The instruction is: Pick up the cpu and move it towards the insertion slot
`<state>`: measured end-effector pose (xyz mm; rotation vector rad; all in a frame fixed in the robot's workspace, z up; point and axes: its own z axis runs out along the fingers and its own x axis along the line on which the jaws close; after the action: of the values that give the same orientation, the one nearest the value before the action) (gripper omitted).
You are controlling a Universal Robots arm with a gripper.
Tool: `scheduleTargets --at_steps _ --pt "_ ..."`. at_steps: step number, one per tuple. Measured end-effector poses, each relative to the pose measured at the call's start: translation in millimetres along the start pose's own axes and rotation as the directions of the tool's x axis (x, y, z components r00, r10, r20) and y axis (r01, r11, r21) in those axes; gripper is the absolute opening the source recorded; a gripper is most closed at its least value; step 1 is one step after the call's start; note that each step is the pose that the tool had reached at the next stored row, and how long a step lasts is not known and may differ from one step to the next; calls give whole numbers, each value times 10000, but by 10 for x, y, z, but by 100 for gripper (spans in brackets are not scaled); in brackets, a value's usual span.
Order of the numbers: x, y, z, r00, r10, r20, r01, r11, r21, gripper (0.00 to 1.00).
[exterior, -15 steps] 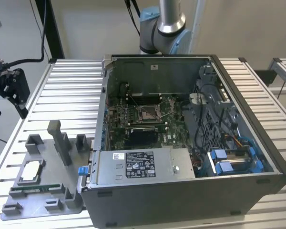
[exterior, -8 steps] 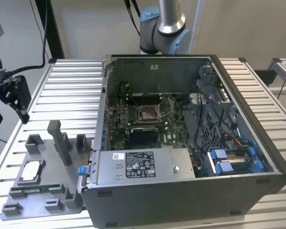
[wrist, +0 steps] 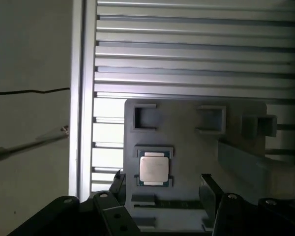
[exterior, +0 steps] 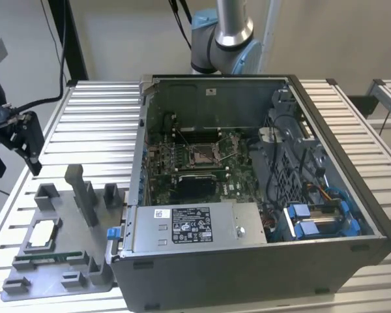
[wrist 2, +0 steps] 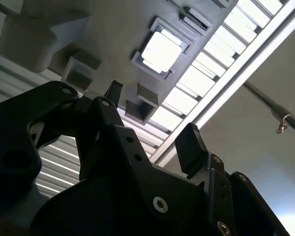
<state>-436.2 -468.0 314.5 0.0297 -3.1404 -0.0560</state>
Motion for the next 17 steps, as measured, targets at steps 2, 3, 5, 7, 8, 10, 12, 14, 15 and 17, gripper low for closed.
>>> scheduleTargets --at_steps 2,3,5,7,8,10,12,14,15,17 --pt "2 -10 36 10000 1 0 -1 10000 0 100" --pt "3 -15 54 10000 2 -1 -2 10000 1 100" --pt "5 -25 89 10000 2 0 -2 10000 1 100" --pt "7 -35 126 10000 3 -1 -3 10000 1 100" --pt "8 -41 144 10000 4 0 -4 10000 1 100" --pt "9 -53 180 10000 5 0 -5 10000 1 100" --pt "10 -64 216 10000 6 0 -6 10000 2 100" --pt "12 -76 252 10000 8 0 -8 10000 3 100" --pt "12 -81 270 10000 8 0 -8 10000 3 100" --pt "14 -94 306 10000 10 -1 -10 10000 4 100"
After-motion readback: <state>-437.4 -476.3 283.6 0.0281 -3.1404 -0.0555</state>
